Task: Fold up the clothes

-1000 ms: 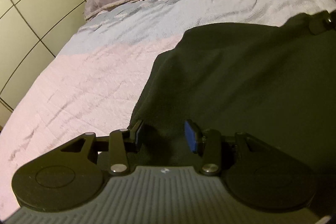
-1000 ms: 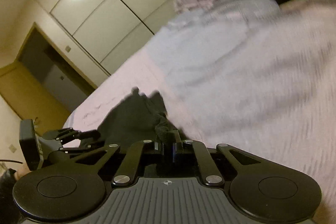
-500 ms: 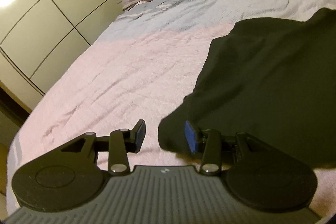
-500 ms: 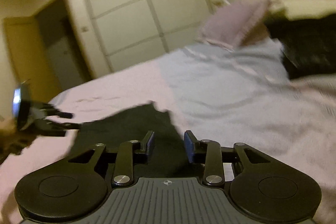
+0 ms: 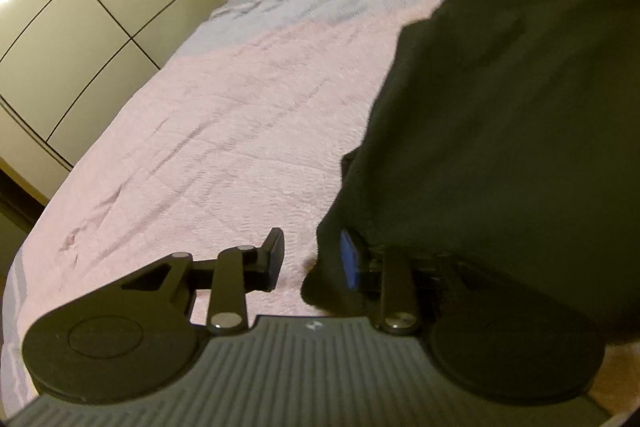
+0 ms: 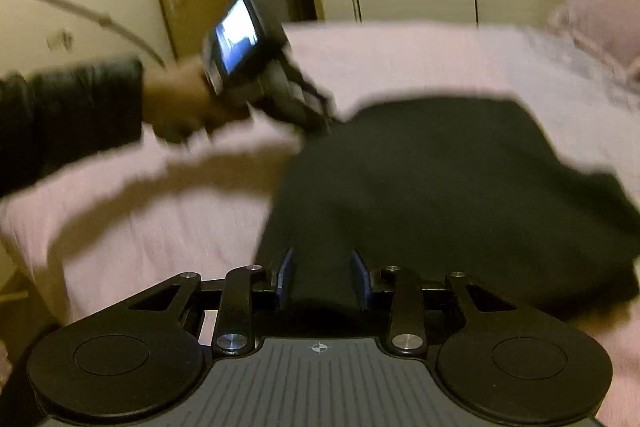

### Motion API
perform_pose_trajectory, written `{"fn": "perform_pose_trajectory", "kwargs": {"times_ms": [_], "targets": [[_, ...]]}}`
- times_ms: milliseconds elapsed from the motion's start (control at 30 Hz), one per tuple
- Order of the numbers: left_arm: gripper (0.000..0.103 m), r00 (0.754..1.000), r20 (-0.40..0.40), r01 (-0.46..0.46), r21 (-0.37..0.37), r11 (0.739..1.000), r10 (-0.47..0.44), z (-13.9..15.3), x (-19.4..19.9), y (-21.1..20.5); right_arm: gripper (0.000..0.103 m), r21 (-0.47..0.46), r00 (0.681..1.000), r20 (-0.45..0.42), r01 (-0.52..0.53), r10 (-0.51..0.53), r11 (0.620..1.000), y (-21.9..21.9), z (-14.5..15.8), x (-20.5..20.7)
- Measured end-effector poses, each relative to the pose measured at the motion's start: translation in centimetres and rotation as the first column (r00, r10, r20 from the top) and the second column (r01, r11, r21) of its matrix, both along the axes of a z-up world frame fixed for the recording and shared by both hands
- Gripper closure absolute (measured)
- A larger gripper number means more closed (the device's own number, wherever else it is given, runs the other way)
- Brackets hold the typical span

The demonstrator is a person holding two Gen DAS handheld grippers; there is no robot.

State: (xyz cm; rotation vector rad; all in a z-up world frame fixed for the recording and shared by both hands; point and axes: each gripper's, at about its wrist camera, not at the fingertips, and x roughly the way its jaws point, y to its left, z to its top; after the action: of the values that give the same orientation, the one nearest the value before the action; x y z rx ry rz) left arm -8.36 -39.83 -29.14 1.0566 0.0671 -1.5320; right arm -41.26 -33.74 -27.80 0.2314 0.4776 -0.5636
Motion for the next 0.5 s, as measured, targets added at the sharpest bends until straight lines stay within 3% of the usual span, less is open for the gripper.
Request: {"fn": "perform_pose_trajectory", "kwargs": {"times_ms": [200,333,367,433,500], "targets": [[0.069,0.995,0.08,0.061,-0.062,0.996,-0.056,2.3,0.8,4.7,0.067,-0.066,0.986,-0.154,-0.066,0.056,0.996,2.5,-0.3,2.5],[0.048,0.975,0.166,0.163,-0.091,0.982,-0.147,3.2,0.3,8.4,0.05,-0.108,0.962,-0.261,-0.116,0.084,0.987,4.1,-0.6,4.3],[0.038,0.963,0.191,0.208,-0.093,0.974,-0.187,3.2,-0.1,9.4,0.049,-0.133,0.95,-0.302,-0.13,0.085,0.983,4.3,-1.2,5.3],[0.026,0.92,0.288,0.304,-0.093,0.948,-0.267,2.5,-1.1,11.3,0.048,-0.181,0.921,-0.382,-0.162,0.082,0.97,4.9,-2.5,7.3],[0.025,0.83,0.428,0.418,-0.053,0.907,-0.358,0.8,-2.3,12.9,0.048,-0.225,0.885,-0.459,-0.196,0.074,0.954,5.5,-3.8,9.3]]}}
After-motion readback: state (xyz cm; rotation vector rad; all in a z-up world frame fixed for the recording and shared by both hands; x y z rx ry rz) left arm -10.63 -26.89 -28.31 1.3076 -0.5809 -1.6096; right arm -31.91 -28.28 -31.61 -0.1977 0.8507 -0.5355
